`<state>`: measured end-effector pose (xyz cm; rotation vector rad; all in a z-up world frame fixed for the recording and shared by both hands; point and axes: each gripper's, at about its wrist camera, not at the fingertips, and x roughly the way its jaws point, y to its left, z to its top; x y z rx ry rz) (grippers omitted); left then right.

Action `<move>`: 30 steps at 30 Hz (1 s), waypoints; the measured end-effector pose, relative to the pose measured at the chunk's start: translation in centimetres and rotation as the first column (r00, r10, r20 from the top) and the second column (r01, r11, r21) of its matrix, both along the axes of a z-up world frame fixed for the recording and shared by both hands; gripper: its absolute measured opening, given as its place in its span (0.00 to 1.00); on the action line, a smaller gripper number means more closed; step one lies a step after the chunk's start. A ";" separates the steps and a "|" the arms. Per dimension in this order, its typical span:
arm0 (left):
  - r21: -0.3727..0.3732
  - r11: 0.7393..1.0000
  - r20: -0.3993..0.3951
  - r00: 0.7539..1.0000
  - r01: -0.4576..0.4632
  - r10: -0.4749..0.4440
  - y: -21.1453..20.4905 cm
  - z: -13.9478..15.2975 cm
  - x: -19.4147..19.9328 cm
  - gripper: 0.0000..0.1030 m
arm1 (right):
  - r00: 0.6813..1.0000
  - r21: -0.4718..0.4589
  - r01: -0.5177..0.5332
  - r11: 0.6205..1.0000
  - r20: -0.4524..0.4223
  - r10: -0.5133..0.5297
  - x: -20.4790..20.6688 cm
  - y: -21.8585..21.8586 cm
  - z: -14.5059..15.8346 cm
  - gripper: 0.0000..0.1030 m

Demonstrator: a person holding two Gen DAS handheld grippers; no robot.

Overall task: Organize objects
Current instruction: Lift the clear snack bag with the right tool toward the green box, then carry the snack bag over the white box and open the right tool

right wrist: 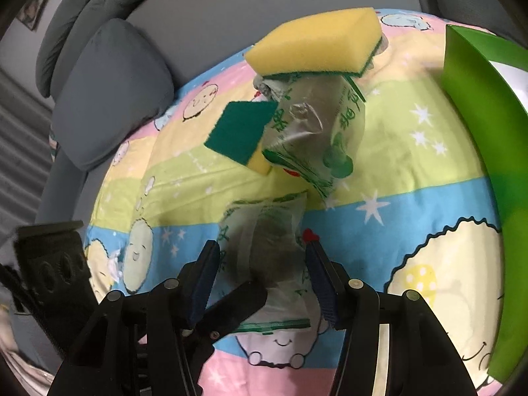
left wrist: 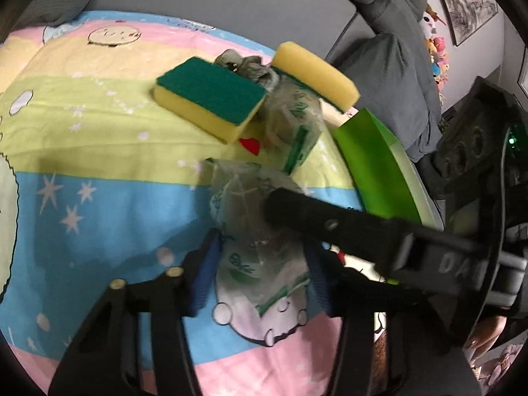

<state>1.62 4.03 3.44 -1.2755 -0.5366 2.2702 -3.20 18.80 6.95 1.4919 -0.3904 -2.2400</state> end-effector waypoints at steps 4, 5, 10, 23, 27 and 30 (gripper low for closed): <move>-0.044 0.999 -0.049 0.999 0.007 -0.009 0.9 1.4 0.7 0.44 | 0.999 -0.017 -0.017 1.000 -0.045 0.016 0.9 0.3 1.2 0.55; -0.046 0.999 -0.066 0.998 0.008 -0.011 1.1 2.0 1.0 0.44 | 0.998 -0.026 -0.014 1.000 -0.064 0.012 1.2 0.6 1.8 0.55; -0.078 0.997 -0.172 0.984 0.028 -0.041 3.0 5.3 2.4 0.44 | 0.986 -0.072 0.019 0.997 -0.163 -0.031 3.1 2.6 4.9 0.55; -0.146 0.973 -0.353 0.909 0.178 -0.220 10.5 10.7 4.3 0.44 | 0.916 -0.161 0.176 0.971 -0.334 -0.221 7.1 10.5 10.2 0.55; -0.173 0.958 -0.367 0.888 0.228 -0.278 12.9 11.0 4.0 0.44 | 0.896 -0.184 0.234 0.955 -0.341 -0.285 7.3 12.7 10.4 0.55; -0.190 0.944 -0.364 0.874 0.270 -0.323 14.7 10.9 3.6 0.44 | 0.883 -0.196 0.277 0.941 -0.335 -0.330 7.3 14.2 10.2 0.55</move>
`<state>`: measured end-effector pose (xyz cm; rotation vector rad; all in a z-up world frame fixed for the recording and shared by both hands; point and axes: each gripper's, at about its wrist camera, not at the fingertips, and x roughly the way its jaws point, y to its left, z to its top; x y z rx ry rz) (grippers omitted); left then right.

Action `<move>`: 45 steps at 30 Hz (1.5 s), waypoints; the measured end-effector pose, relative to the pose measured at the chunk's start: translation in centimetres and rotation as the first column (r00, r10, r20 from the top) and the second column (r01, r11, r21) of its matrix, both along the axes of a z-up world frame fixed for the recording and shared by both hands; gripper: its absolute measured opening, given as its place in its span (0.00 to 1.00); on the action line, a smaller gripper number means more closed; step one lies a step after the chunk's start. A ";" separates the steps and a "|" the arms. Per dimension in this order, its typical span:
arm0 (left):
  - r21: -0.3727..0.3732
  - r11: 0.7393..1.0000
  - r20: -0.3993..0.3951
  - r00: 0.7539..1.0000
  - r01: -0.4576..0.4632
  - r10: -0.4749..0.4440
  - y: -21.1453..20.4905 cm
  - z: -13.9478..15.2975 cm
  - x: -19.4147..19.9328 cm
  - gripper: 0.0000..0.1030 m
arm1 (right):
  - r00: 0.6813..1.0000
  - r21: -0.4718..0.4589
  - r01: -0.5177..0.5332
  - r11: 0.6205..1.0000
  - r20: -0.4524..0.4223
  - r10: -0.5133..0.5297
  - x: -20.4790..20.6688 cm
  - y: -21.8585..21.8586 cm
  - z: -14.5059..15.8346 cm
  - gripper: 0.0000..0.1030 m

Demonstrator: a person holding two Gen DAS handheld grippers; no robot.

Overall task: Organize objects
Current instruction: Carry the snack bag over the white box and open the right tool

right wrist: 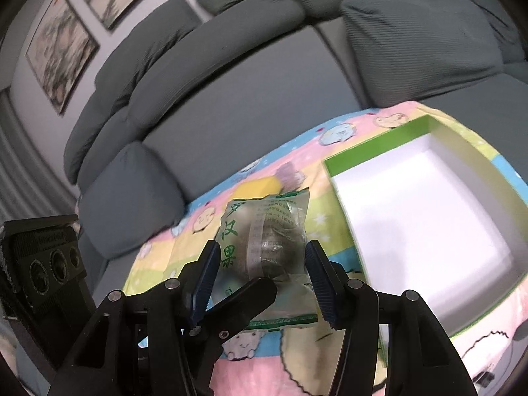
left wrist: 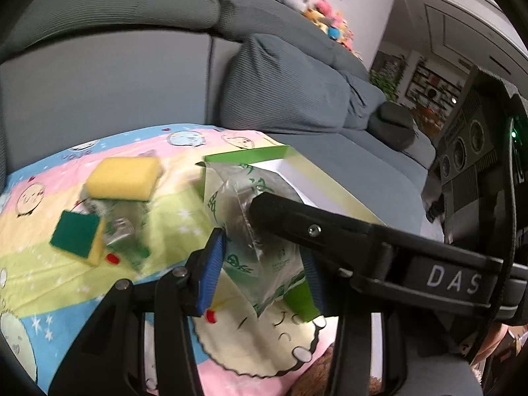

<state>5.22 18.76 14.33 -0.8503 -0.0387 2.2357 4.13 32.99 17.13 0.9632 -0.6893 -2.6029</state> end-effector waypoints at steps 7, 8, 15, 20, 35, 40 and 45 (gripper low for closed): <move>-0.031 0.995 0.020 0.996 0.090 -0.089 4.1 -0.7 -1.2 0.44 | 0.995 -0.044 0.096 0.994 0.020 -0.096 -0.3 3.6 -1.1 0.55; -0.035 0.994 0.025 0.995 0.100 -0.099 4.6 -0.9 -1.4 0.44 | 0.994 -0.049 0.107 0.993 0.024 -0.106 -0.3 4.1 -1.3 0.55; -0.056 0.984 0.073 0.983 0.170 -0.166 7.9 -2.2 -2.5 0.44 | 0.980 -0.076 0.192 0.978 0.071 -0.187 -0.7 7.0 -2.9 0.55; -0.073 0.976 0.102 0.975 0.203 -0.195 9.7 -3.1 -3.2 0.44 | 0.969 -0.077 0.234 0.969 0.106 -0.225 -1.4 8.3 -4.0 0.55; -0.071 0.966 0.180 0.955 0.250 -0.234 12.0 -4.9 -3.9 0.44 | 0.938 -0.021 0.315 0.949 0.157 -0.308 -1.5 10.2 -5.2 0.55; -0.072 0.965 0.211 0.950 0.252 -0.232 12.4 -5.3 -4.0 0.44 | 0.928 0.006 0.336 0.942 0.171 -0.332 -1.6 10.4 -5.5 0.55; -0.068 0.964 0.232 0.944 0.255 -0.234 12.8 -5.6 -3.8 0.41 | 0.920 0.004 0.350 0.937 0.185 -0.345 -1.5 11.0 -5.8 0.55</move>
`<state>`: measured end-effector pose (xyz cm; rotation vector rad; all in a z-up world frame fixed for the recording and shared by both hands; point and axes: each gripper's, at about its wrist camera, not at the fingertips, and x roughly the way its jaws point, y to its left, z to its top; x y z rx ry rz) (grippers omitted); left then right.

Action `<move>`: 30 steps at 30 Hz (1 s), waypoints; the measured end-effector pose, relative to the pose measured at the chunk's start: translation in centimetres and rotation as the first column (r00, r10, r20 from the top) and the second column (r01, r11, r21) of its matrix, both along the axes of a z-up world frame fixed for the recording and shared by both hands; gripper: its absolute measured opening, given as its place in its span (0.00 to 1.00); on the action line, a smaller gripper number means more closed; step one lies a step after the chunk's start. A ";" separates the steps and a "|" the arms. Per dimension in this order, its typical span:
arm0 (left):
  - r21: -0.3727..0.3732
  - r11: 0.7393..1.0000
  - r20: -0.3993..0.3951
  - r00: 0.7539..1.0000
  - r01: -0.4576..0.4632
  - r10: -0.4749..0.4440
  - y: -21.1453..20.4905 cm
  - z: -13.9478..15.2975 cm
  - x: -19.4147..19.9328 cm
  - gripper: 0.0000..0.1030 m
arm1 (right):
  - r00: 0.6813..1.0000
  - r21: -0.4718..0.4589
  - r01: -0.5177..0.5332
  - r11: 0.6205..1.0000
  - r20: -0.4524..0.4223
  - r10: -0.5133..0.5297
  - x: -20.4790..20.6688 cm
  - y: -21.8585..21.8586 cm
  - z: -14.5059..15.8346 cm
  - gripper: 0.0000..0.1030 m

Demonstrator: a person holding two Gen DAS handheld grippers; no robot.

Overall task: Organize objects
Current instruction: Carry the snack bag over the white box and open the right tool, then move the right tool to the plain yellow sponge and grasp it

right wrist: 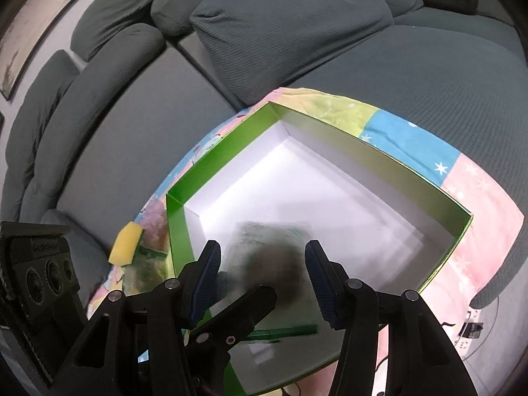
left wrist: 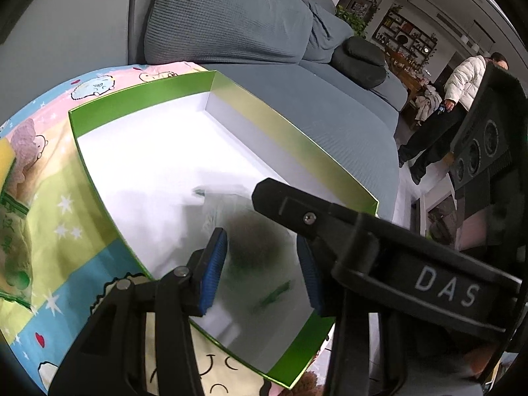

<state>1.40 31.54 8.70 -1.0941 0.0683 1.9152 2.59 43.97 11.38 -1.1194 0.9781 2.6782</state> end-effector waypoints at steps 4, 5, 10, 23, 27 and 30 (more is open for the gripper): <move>-0.011 1.000 -0.004 1.000 -0.010 0.010 0.2 0.0 0.1 0.41 | 1.000 -0.004 0.007 1.000 0.010 -0.007 0.1 0.3 -0.1 0.55; -0.015 1.000 -0.008 1.000 -0.014 0.014 0.2 0.1 0.2 0.41 | 1.000 -0.003 0.009 1.000 0.014 -0.009 0.1 0.3 -0.2 0.55; -0.015 0.999 -0.017 0.999 -0.035 0.035 -0.3 0.4 0.3 0.43 | 1.000 -0.004 0.015 1.000 0.016 -0.015 0.1 0.3 -0.1 0.55; 0.007 0.982 -0.079 0.979 -0.189 0.189 -7.2 2.7 0.6 0.74 | 0.999 -0.003 -0.016 1.000 -0.033 0.015 0.4 -2.0 1.4 0.55; -0.011 0.964 -0.108 0.959 -0.266 0.263 -11.0 3.1 0.8 0.82 | 0.997 0.008 -0.057 0.998 -0.043 0.057 0.0 -3.9 2.0 0.55; -0.034 0.942 -0.136 0.936 -0.333 0.325 -14.0 3.1 0.9 0.87 | 0.993 0.007 -0.101 0.995 -0.055 0.101 -0.3 -5.4 2.4 0.57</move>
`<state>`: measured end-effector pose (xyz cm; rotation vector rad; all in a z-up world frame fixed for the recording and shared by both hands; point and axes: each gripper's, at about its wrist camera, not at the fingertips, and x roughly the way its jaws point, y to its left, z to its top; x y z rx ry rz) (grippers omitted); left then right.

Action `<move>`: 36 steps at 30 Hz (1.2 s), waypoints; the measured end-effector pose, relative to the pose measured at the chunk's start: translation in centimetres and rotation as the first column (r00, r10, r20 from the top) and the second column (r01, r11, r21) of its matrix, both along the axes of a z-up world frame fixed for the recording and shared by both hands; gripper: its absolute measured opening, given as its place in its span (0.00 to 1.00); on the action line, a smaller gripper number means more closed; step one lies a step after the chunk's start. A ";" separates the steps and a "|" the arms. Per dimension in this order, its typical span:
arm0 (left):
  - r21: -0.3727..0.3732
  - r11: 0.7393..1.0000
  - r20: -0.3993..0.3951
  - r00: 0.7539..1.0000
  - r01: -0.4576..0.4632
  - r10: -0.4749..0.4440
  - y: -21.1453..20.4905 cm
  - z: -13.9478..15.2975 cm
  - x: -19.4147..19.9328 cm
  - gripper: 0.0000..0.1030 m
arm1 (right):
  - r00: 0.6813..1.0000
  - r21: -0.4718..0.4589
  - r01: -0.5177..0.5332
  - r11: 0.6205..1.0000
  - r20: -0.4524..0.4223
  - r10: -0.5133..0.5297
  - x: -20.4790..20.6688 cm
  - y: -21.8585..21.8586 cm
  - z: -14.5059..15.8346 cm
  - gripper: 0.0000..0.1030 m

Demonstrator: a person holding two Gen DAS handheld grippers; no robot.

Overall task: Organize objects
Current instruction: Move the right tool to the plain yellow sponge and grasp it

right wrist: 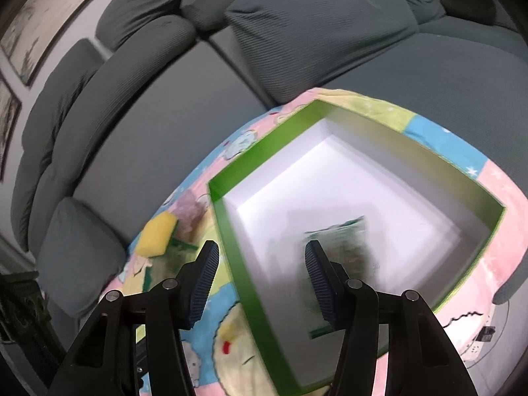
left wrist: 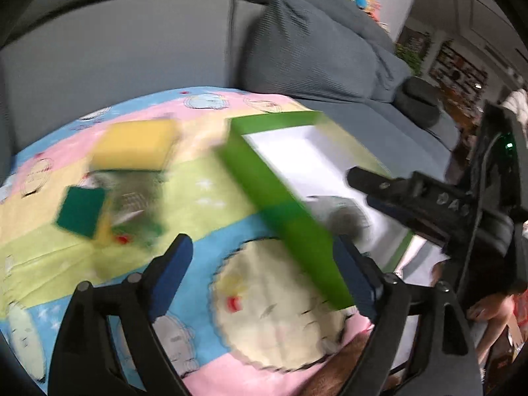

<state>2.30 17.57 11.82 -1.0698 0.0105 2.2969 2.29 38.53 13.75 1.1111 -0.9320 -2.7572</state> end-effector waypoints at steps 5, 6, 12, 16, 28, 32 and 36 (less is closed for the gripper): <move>0.007 0.990 0.007 0.990 -0.143 0.143 -5.3 -0.6 -0.9 0.89 | 0.994 -0.038 -0.101 0.994 -0.038 0.099 -0.5 -2.6 0.7 0.64; 0.009 0.985 0.008 0.985 -0.173 0.173 -6.3 -0.9 -1.0 0.89 | 0.991 -0.055 -0.131 0.990 -0.045 0.129 -0.8 -3.4 0.8 0.64; 0.062 0.941 0.088 0.941 -0.332 0.326 -12.5 -3.5 -2.4 0.89 | 0.970 -0.100 -0.243 0.965 -0.032 0.241 -3.3 -7.2 1.3 0.64; 0.112 0.912 0.137 0.915 -0.395 0.380 -15.2 -4.2 -3.1 0.89 | 0.967 -0.076 -0.255 0.964 -0.012 0.255 -7.2 -10.4 2.0 0.64; 0.143 0.886 0.195 0.890 -0.441 0.412 -17.4 -5.1 -3.4 0.89 | 0.966 -0.072 -0.220 0.973 0.120 0.227 -14.0 -13.4 -3.5 0.46; 0.145 0.887 0.194 0.892 -0.438 0.409 -17.4 -5.0 -3.4 0.89 | 0.970 -0.125 -0.206 0.971 0.106 0.219 -13.9 -12.6 -3.8 0.39; 0.165 0.882 0.196 0.891 -0.441 0.409 -17.8 -4.8 -3.3 0.89 | 0.971 -0.135 -0.220 0.966 0.066 0.230 -12.5 -12.2 -2.5 0.37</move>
